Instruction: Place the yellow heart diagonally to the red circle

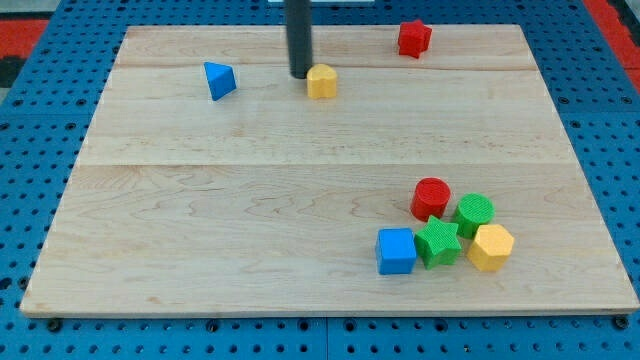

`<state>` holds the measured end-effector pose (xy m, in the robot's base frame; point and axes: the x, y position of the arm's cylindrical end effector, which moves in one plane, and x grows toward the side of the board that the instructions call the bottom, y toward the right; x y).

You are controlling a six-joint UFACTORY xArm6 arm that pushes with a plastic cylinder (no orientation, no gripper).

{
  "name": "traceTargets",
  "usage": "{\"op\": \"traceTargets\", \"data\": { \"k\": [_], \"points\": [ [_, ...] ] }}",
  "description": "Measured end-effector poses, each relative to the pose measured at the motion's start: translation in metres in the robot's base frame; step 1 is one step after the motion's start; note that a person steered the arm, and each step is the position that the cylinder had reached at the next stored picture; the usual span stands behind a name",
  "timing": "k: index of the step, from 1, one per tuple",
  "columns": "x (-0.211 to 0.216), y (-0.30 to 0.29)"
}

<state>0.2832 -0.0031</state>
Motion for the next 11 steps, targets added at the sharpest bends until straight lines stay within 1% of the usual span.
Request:
{"op": "traceTargets", "data": {
  "k": [1,2,3,5,6,8,9,10,11],
  "points": [
    [0.023,0.034],
    [0.036,0.042],
    [0.015,0.031],
    [-0.028,0.028],
    [-0.036,0.027],
    [-0.040,0.019],
    [-0.040,0.000],
    [-0.036,-0.006],
    [0.026,0.020]
  ]
}}
